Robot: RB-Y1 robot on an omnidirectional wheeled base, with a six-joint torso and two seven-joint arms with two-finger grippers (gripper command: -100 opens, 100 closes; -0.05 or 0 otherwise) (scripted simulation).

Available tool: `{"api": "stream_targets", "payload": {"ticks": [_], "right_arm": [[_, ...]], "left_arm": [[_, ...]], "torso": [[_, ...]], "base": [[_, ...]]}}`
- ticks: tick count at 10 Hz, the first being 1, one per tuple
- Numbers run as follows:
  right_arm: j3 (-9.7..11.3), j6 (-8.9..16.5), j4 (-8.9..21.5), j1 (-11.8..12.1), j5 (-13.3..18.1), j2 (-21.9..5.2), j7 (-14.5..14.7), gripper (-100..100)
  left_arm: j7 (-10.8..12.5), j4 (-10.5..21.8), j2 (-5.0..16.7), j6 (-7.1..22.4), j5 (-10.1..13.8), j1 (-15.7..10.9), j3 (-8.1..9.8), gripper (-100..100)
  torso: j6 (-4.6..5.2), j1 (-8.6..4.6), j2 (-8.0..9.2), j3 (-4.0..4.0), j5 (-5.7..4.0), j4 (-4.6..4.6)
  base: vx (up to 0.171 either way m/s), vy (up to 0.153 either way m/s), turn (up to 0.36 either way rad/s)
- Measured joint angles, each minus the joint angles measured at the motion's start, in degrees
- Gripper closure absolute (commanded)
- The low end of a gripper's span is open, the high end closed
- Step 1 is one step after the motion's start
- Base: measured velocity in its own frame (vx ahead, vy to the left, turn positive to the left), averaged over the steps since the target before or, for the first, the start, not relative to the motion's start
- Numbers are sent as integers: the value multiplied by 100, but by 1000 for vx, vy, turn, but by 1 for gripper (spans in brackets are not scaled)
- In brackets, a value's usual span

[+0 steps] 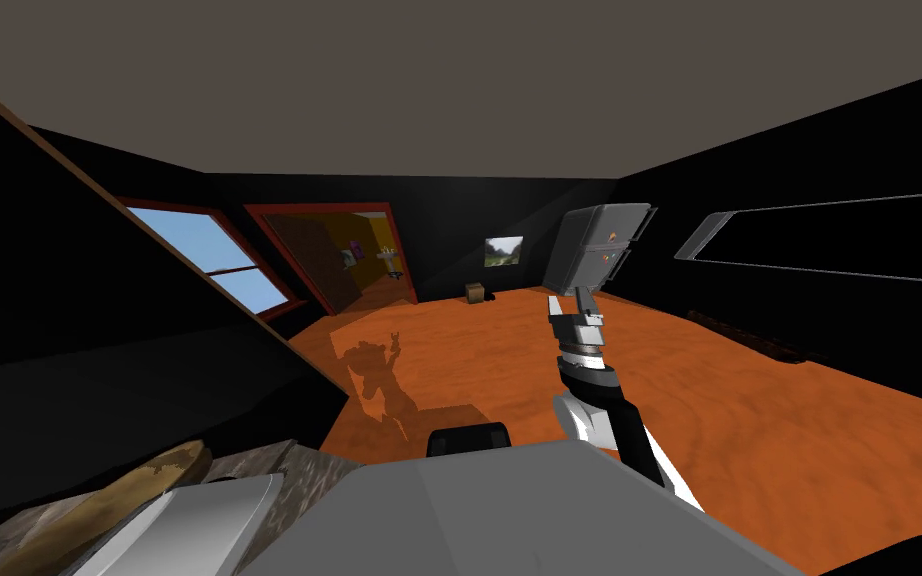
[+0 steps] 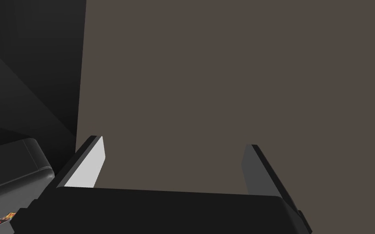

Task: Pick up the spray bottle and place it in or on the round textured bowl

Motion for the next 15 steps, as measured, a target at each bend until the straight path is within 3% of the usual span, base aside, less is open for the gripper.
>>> {"api": "stream_targets", "payload": {"ticks": [1,2,6,7,8,9,10,15], "right_arm": [[0,0,0,0,0,0,0,0],[0,0,0,0,0,0,0,0],[0,0,0,0,0,0,0,0],[0,0,0,0,0,0,0,0],[0,0,0,0,0,0,0,0],[0,0,0,0,0,0,0,0],[0,0,0,0,0,0,0,0],[0,0,0,1,0,0,0,0]], "left_arm": [[0,0,0,2,-2,0,0,-100],[0,0,0,1,-1,0,0,100],[0,-9,4,7,-3,-4,1,100],[0,-8,3,5,-3,-3,1,0],[0,-8,3,5,-3,-3,1,100],[0,-7,3,4,-3,-3,1,0],[0,-7,2,4,-2,-3,1,100],[53,-584,238,202,457,280,522,100]], "torso": [[0,-6,-3,-2,-2,-1],[0,-8,-4,-3,-2,-1],[-3,1,-9,-7,6,-5],[-2,6,-9,-7,8,-4],[-2,8,-9,-6,8,-4],[-2,8,-9,-6,8,-4],[-2,8,-9,-6,8,-4],[-5,18,-13,-7,2,-1]], "base": [[0,0,0],[0,0,0],[0,0,0],[0,0,0],[0,0,0],[0,0,0],[14,17,79],[29,33,104]]}}
